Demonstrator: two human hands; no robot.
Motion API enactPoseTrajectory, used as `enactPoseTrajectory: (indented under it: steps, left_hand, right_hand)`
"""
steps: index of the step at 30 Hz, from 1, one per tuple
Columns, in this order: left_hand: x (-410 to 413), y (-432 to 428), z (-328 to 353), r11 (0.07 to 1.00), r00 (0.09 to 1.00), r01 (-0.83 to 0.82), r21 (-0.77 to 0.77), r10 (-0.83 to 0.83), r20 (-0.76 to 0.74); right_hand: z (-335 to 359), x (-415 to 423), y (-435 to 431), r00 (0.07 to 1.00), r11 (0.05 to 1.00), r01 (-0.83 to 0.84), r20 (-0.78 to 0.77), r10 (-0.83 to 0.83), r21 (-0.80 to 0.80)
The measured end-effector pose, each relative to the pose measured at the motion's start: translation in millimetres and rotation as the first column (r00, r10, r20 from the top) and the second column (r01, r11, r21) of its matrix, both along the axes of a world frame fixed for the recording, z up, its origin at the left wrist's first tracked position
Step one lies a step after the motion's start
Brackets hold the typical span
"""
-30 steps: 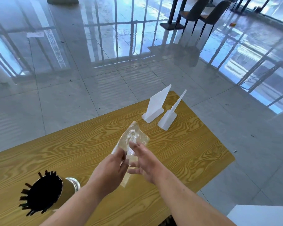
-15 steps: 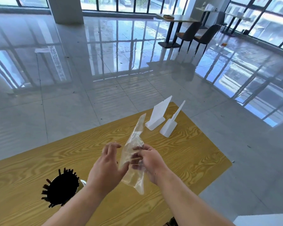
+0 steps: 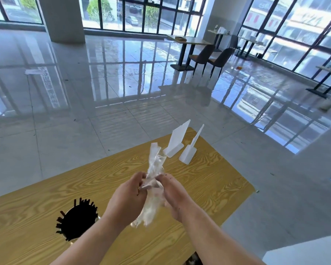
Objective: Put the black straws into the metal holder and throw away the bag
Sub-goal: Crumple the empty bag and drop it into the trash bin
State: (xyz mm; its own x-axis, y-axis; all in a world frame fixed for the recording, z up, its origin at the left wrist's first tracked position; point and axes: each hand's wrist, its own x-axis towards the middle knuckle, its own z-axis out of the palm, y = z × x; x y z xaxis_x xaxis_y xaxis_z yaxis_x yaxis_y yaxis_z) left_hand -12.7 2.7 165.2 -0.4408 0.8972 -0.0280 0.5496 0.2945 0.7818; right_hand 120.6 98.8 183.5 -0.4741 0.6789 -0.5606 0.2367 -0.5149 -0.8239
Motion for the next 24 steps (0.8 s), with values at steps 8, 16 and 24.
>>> enactPoseTrajectory:
  steps: [8, 16, 24]
  left_hand:
    - [9.3, -12.5, 8.4, 0.996, 0.996, 0.091, 0.021, -0.091, -0.013]
    - [29.0, -20.9, 5.0, 0.953, 0.950, 0.297, 0.055, -0.289, -0.119]
    - [54.7, -17.0, 13.3, 0.934, 0.882, 0.357, -0.029, -0.327, 0.339]
  right_hand:
    - [12.4, 9.5, -25.2, 0.984, 0.991, 0.079, -0.152, -0.095, -0.110]
    - [15.1, 29.0, -28.3, 0.909, 0.940, 0.316, -0.243, -0.338, -0.128]
    - [22.0, 52.8, -23.3, 0.799, 0.852, 0.509, -0.302, -0.521, -0.124]
